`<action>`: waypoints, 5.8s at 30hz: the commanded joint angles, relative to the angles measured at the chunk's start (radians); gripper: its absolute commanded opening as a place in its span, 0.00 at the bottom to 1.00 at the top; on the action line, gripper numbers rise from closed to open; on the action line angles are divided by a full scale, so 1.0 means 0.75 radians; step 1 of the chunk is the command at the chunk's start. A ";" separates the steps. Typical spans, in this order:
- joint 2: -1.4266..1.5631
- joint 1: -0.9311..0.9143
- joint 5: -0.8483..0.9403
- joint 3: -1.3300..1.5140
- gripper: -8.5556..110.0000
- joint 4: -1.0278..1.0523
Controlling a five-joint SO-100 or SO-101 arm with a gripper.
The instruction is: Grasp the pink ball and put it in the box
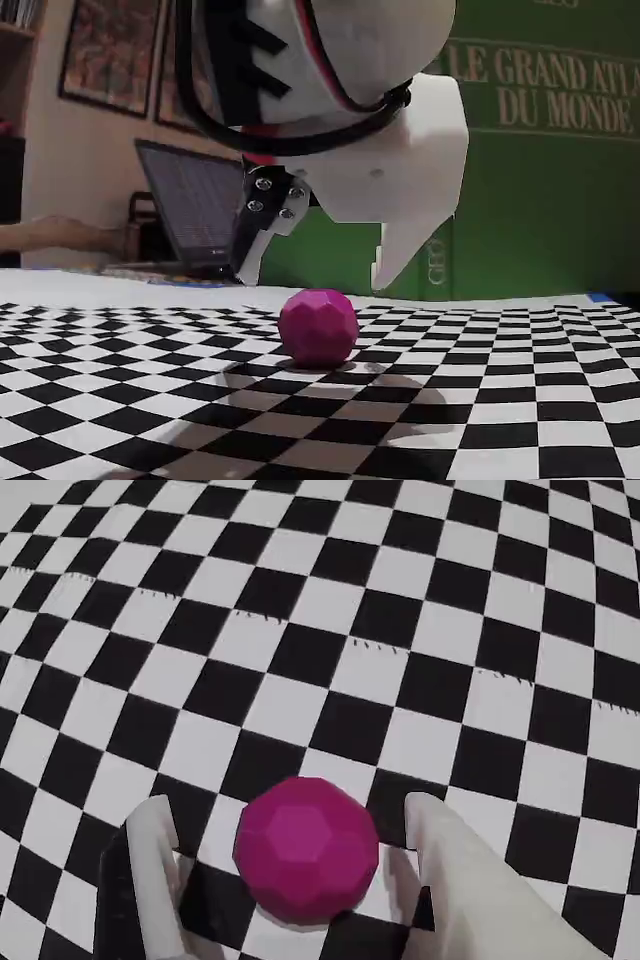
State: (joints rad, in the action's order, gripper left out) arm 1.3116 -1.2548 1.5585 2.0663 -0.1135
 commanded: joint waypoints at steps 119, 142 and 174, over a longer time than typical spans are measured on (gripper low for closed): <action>-0.268 -0.014 0.014 -0.262 0.29 -0.016; -0.274 -0.008 0.014 -0.262 0.07 -0.016; -0.045 -0.010 0.014 -0.157 0.07 -0.012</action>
State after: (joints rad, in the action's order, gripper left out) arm 1.1934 -1.2609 1.5616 1.9451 -0.1135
